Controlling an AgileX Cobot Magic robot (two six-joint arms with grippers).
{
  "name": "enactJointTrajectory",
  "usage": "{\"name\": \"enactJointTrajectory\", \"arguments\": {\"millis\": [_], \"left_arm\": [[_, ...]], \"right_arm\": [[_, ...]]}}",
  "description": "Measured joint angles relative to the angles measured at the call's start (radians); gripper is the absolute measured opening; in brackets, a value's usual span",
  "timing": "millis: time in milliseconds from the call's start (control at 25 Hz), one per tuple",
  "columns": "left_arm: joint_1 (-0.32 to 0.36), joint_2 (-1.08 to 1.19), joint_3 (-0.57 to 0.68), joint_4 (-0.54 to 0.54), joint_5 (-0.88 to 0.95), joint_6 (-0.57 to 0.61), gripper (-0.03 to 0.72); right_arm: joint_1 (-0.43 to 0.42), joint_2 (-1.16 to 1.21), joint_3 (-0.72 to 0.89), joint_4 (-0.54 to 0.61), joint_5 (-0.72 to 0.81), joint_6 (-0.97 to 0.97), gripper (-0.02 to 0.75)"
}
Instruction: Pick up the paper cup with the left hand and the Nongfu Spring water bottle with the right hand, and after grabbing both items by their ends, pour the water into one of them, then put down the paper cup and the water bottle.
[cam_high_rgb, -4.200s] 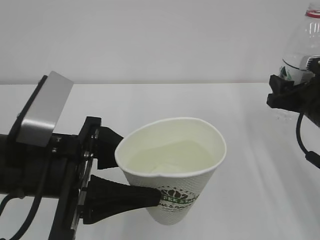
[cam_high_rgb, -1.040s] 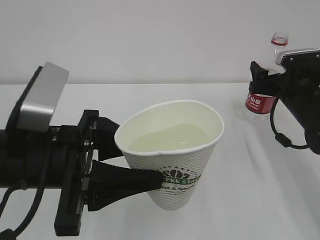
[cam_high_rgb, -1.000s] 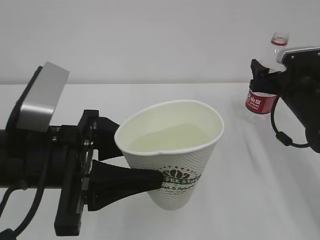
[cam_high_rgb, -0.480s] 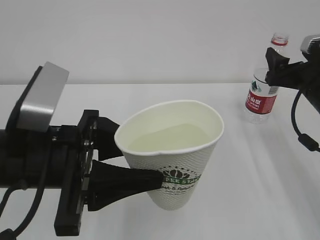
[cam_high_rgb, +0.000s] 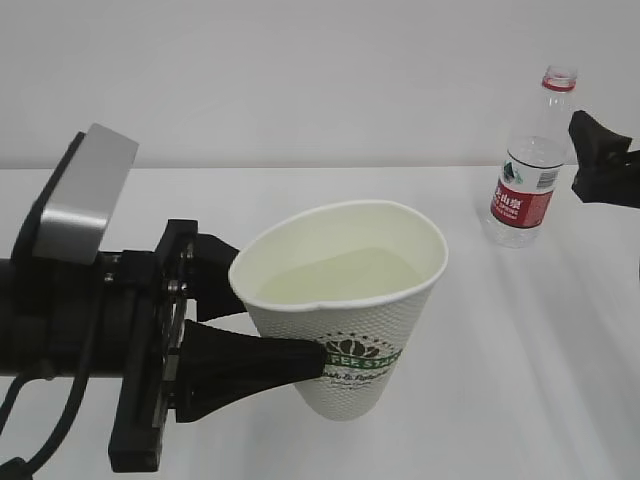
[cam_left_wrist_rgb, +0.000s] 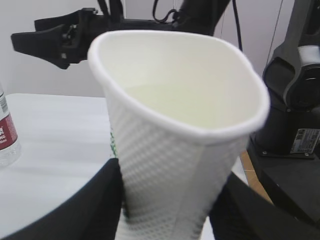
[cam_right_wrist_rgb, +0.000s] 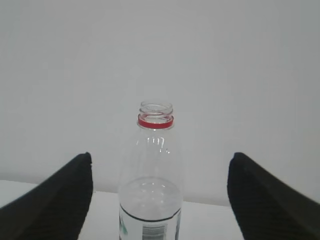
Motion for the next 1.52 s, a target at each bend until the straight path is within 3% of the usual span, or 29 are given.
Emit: {"name": "enactJointTrajectory", "arguments": {"millis": [400,840,1520], "left_arm": [[0.0,0.0,0.0,0.0,0.0,0.0,0.375],[0.0,0.0,0.0,-0.004,0.0,0.0,0.375],[0.0,0.0,0.0,-0.181,0.093,0.074,0.375]], "right_arm": [[0.0,-0.099,0.16,0.0,-0.004,0.001,0.626],[0.0,-0.101,0.191,0.0,-0.006,0.005,0.61],[0.0,-0.101,0.191,0.0,-0.01,0.037,0.596]]}}
